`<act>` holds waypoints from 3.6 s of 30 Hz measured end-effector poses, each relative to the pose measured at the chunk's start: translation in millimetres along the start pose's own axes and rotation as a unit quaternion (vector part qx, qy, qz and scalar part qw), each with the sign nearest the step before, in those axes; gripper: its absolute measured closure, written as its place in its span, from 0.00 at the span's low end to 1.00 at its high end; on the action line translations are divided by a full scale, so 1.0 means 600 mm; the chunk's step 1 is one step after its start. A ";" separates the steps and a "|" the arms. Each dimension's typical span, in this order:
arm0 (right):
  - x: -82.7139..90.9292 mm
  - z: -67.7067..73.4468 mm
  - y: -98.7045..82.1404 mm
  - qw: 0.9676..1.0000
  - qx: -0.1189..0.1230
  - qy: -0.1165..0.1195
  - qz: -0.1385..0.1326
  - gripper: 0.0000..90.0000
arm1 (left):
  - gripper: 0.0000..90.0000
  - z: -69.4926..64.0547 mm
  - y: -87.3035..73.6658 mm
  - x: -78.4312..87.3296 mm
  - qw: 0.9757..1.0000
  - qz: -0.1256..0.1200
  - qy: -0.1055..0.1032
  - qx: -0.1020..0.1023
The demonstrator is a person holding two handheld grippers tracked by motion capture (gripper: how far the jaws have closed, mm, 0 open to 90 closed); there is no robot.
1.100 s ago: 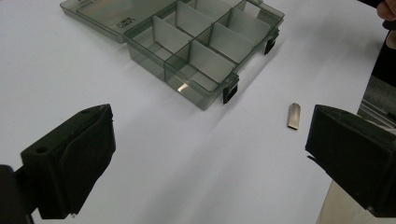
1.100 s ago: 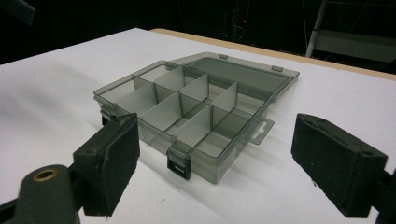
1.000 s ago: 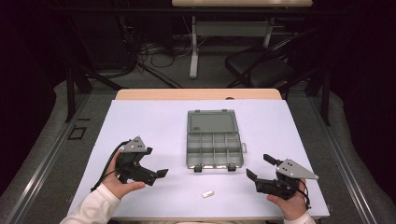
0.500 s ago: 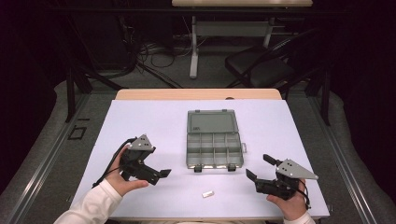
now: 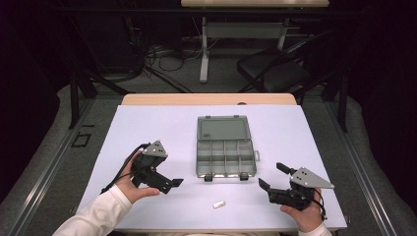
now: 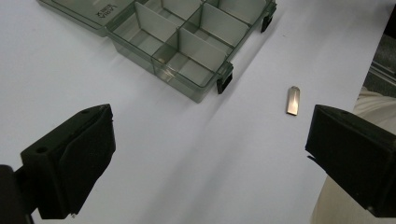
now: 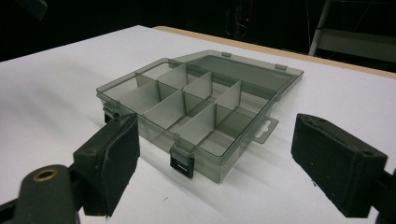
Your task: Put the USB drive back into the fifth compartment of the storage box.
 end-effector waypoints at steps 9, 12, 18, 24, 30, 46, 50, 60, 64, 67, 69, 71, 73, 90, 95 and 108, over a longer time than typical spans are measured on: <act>-0.001 -0.001 0.000 1.000 0.001 0.000 -0.001 0.17 | 0.02 -0.002 0.007 -0.010 1.000 0.026 0.004 -0.016; -0.002 -0.001 0.000 1.000 0.000 0.000 -0.001 0.17 | 0.02 -0.004 0.012 -0.012 0.999 0.030 0.006 -0.022; -0.002 0.000 0.000 1.000 0.000 0.002 -0.001 0.17 | 0.02 -0.010 0.019 -0.018 0.999 0.038 0.004 -0.033; -0.002 0.000 0.000 1.000 0.000 0.002 -0.001 0.17 | 0.02 -0.018 0.027 -0.024 0.998 0.048 0.000 -0.045; -0.003 0.001 -0.002 1.000 0.000 0.004 0.003 0.17 | 0.02 -0.028 0.035 -0.034 0.997 0.060 -0.008 -0.055; -0.004 0.004 -0.004 1.000 0.002 0.009 0.008 0.17 | 0.02 -0.052 0.052 -0.059 0.995 0.071 -0.028 -0.071; -0.004 0.004 -0.004 1.000 0.002 0.008 0.008 0.17 | 0.02 -0.058 0.055 -0.067 0.994 0.075 -0.031 -0.078; -0.004 0.005 -0.004 1.000 0.005 0.010 0.009 0.17 | 0.02 -0.071 0.064 -0.081 0.992 0.080 -0.041 -0.086; -0.004 0.004 -0.004 1.000 0.009 0.010 0.008 0.17 | 0.02 -0.077 0.067 -0.088 0.991 0.084 -0.043 -0.094; -0.004 0.004 -0.004 1.000 0.010 0.010 0.008 0.17 | 0.02 -0.080 0.069 -0.093 0.991 0.086 -0.043 -0.098; -0.004 0.005 -0.004 1.000 0.009 0.010 0.008 0.17 | 0.02 -0.081 0.070 -0.095 0.991 0.086 -0.041 -0.098; -0.004 0.005 -0.004 1.000 0.009 0.011 0.008 0.17 | 0.02 -0.083 0.070 -0.096 0.990 0.087 -0.043 -0.098; -0.003 0.005 -0.004 1.000 0.010 0.011 0.008 0.17 | 0.03 -0.084 0.070 -0.098 0.990 0.088 -0.042 -0.100; -0.004 0.006 -0.004 1.000 0.012 0.013 0.010 0.17 | 0.07 -0.094 0.066 -0.118 0.989 0.092 -0.050 -0.105; -0.004 0.006 -0.005 1.000 0.012 0.014 0.011 0.17 | 0.07 -0.100 0.065 -0.125 0.988 0.099 -0.051 -0.110; -0.005 0.007 -0.005 1.000 0.014 0.016 0.012 0.18 | 0.17 -0.119 0.059 -0.146 0.986 0.106 -0.059 -0.115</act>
Point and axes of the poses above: each handheld gripper's, and its own axes: x roughly backward along the jaws, y roughly out of its top, z roughly to its left, the point moved 8 cm from there along -x, roughly forward along the jaws, and after that the axes turned 4 degrees about -x, right-handed, at the moved point
